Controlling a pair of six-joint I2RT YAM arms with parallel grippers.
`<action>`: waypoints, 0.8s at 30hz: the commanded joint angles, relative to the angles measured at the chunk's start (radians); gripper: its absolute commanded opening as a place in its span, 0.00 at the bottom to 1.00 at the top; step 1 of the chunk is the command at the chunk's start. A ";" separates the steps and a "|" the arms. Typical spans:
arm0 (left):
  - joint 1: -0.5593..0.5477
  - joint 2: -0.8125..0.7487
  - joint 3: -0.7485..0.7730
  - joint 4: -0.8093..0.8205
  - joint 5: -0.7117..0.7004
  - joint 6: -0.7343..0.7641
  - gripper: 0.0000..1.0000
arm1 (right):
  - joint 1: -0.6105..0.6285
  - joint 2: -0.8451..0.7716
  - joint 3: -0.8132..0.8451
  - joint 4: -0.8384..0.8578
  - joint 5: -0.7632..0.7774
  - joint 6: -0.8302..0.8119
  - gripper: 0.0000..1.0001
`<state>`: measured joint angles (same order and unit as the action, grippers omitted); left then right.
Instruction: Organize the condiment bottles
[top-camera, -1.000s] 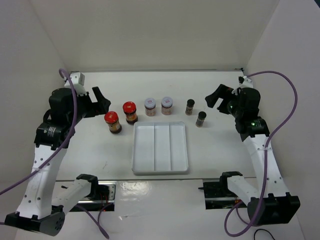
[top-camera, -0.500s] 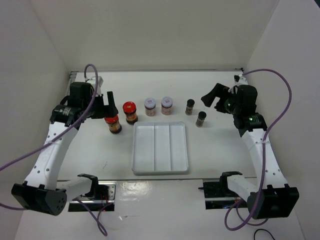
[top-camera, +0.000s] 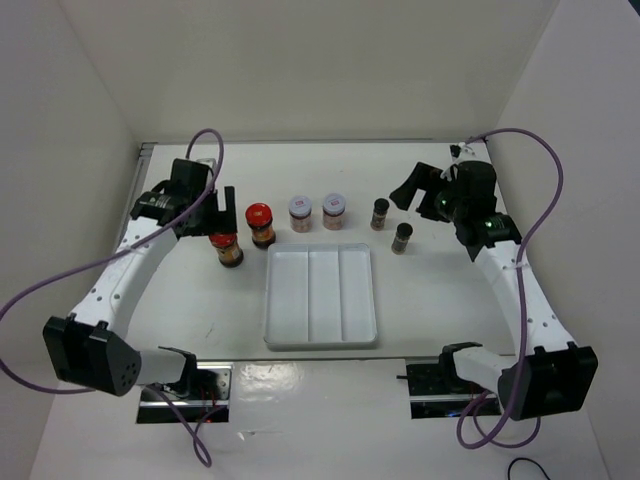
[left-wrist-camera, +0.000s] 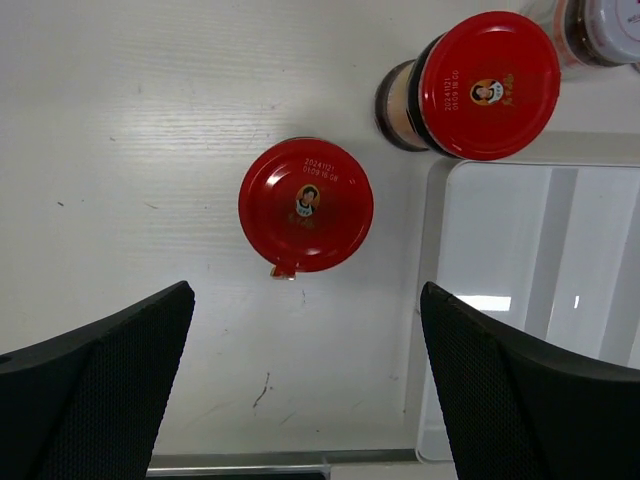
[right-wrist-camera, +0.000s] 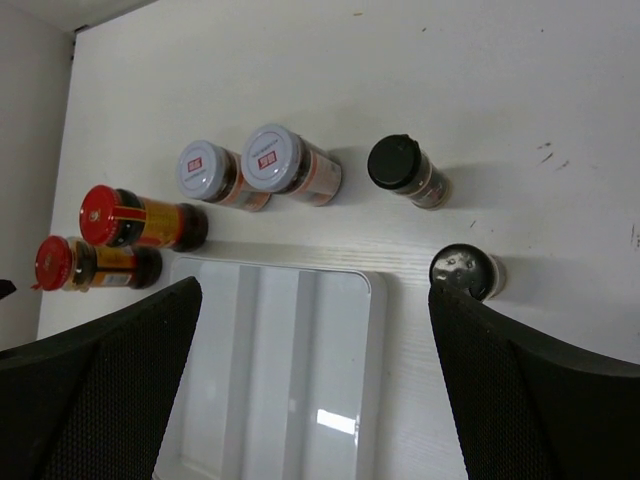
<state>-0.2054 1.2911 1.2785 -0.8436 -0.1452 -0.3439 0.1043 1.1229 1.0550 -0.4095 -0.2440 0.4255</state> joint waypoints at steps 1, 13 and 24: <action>-0.002 0.062 0.019 0.052 -0.013 -0.018 1.00 | 0.037 0.037 0.068 0.009 0.057 -0.008 0.99; -0.002 0.165 0.010 0.106 -0.042 -0.027 1.00 | 0.037 0.060 0.057 0.000 0.080 -0.017 0.99; 0.017 0.205 -0.054 0.135 -0.060 -0.037 1.00 | 0.037 0.069 0.057 0.000 0.089 -0.017 0.99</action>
<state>-0.2020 1.4872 1.2366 -0.7361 -0.1871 -0.3691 0.1352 1.1877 1.0885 -0.4133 -0.1684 0.4213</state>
